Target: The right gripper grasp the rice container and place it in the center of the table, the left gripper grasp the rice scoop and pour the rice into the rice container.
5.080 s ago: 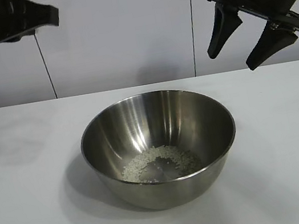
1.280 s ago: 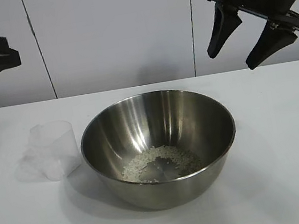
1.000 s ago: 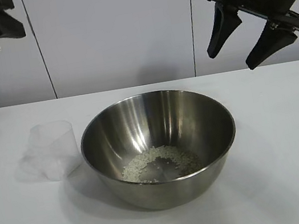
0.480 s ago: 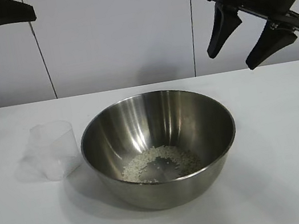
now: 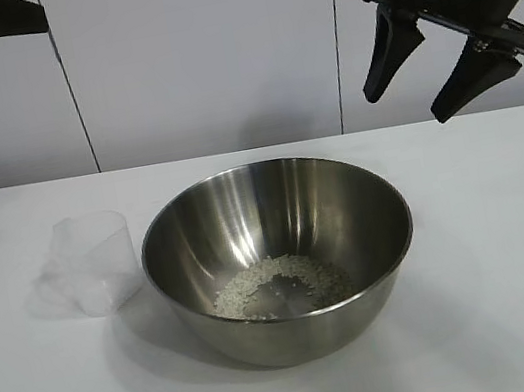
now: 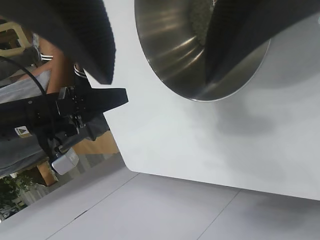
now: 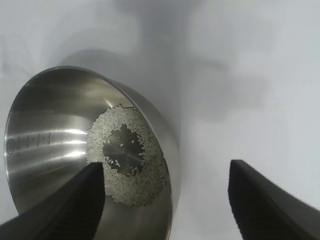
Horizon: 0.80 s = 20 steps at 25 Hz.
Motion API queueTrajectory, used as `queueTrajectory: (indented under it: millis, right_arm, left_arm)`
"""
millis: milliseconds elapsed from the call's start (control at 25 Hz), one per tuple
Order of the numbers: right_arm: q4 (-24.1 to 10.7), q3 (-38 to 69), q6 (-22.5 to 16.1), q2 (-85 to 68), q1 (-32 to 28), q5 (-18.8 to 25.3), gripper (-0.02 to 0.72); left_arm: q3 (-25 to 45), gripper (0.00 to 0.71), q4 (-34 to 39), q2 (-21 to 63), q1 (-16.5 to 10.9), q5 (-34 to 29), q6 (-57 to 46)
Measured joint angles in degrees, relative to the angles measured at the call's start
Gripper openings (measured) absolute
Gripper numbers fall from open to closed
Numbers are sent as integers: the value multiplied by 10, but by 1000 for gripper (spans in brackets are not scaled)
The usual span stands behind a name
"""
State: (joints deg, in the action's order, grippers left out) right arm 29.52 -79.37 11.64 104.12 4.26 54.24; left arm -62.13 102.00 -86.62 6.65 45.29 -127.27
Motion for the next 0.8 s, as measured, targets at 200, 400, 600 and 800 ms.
queueTrajectory:
  millis: [200,400,600,800]
  right_arm:
    - [0,0,0,0,0,-2,484]
    - [-1,0,0,0,0,-2,484]
    - [0,0,0,0,0,3,484]
    - [-1,0,0,0,0,21,484]
  left_arm:
    - [1,383,-75,0,0,-123,-66]
    - [3,380,-284,-1,0,-263,-169]
    - [4,380,-588,-23,-1,-308,-254]
    - [4,379,-861,-28,-8,-317,-251]
